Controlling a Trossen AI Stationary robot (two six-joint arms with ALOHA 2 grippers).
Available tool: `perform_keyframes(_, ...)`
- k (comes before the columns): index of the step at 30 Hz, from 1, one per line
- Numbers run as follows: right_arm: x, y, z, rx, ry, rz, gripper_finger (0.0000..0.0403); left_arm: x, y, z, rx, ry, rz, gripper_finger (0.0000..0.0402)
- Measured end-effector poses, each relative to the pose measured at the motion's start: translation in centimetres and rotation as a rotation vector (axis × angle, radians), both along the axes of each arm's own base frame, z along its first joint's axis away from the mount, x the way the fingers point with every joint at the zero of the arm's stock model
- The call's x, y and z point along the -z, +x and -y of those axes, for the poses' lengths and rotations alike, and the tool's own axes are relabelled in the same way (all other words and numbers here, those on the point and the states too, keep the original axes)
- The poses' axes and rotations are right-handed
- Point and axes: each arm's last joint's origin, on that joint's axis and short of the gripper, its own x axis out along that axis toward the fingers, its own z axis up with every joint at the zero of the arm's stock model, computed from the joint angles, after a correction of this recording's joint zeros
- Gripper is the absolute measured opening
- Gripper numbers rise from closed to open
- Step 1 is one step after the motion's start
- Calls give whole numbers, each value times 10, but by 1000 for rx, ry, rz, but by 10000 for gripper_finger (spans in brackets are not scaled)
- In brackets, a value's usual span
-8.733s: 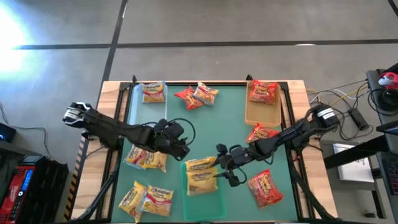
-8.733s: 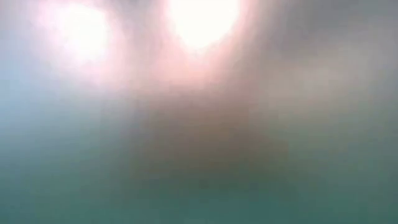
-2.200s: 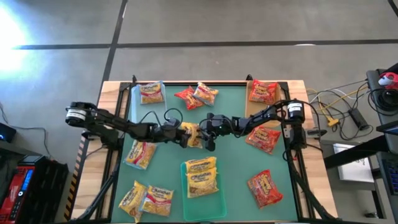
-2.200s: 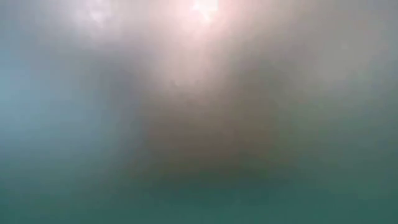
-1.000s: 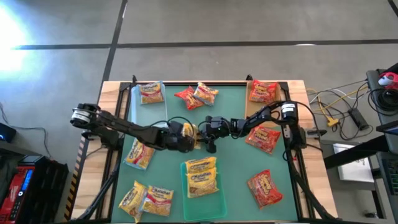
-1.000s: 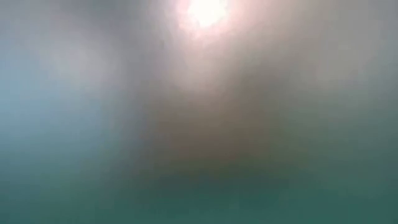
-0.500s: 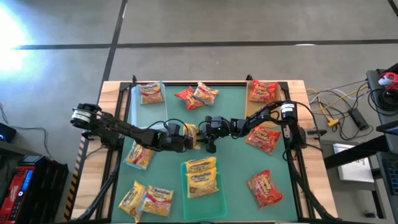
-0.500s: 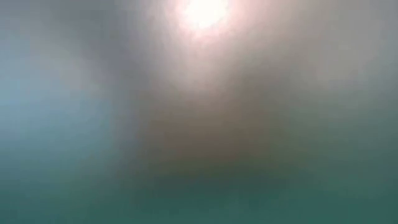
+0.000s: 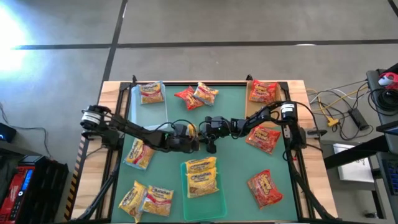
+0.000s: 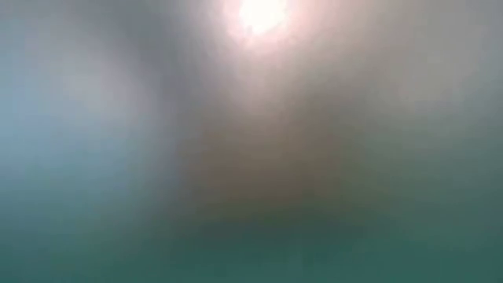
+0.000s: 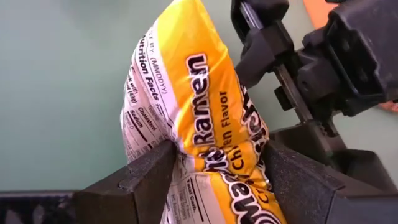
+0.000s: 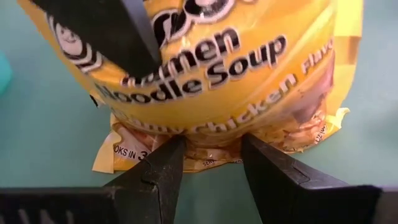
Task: Sort Maruchan noodles
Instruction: Put the top yellow noodle pack into the green bin
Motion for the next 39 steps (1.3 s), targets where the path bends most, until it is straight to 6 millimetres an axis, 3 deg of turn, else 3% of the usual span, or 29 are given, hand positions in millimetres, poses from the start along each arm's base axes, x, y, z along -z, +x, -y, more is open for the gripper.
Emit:
perform_keyframes(10,-1,1,0,-12,13,10,155,-3,0,-6,-3,-17,-77,223)
perform_keyframes(17,-9,-2,-1,-23,18,-22,155,-2,-1,-7,-8,-10,-89,155)
perform_keyframes(25,-32,-19,-4,-45,15,-183,155,-2,-1,-8,-3,17,-97,82)
perform_keyframes(34,-44,-41,-8,21,95,-273,155,-15,-7,-11,38,140,-129,59)
perform_keyframes(39,-54,-55,-16,110,48,-282,155,-28,-7,-13,34,229,-90,58)
